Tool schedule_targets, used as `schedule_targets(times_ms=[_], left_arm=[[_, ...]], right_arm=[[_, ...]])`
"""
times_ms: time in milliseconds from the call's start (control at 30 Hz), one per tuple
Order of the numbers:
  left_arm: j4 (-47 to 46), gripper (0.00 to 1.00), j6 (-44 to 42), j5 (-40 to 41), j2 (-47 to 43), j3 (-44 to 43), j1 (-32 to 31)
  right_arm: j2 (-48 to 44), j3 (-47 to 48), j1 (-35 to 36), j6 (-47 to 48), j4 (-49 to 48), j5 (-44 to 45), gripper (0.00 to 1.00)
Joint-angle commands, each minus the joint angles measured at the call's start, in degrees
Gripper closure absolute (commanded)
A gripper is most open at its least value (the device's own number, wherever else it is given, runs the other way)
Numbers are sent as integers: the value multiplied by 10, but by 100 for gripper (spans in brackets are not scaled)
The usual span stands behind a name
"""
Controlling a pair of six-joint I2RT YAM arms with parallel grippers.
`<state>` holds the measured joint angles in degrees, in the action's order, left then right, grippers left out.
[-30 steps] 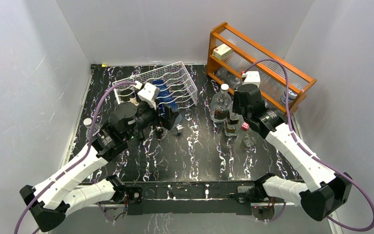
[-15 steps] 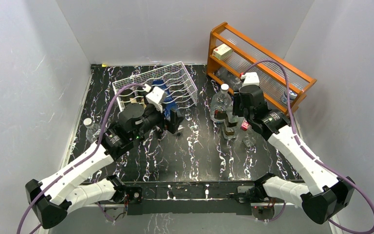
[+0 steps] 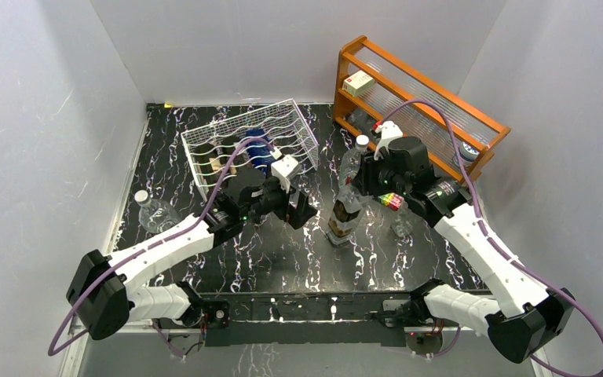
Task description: Put the wine bottle on the wine rack
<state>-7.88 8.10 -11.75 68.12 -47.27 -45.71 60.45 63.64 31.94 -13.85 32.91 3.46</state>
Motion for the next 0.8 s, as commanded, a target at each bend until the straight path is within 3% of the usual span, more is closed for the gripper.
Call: schedule_targets(times_ms=[0,367,533,667,767], left_arm=[[-46,2,-30,-12,-6,36,2],[-193,7,-52,-112,-7,136,0],[-198,6,-66,-98,14,133,-1],[-173,14,-112,-98,26,112,-1],[-178,40,-130,-107,21,111,-1]], right_arm=[[-21,24,0,-42,-105,-89,100],[-24,-12,0,-178,-210,-170,100],[-36,-15,0,-248,-268,-186,100],[-38,-12,0,-258,-275,-214,100],[-37,-10,0,-257,-274,-229,100]])
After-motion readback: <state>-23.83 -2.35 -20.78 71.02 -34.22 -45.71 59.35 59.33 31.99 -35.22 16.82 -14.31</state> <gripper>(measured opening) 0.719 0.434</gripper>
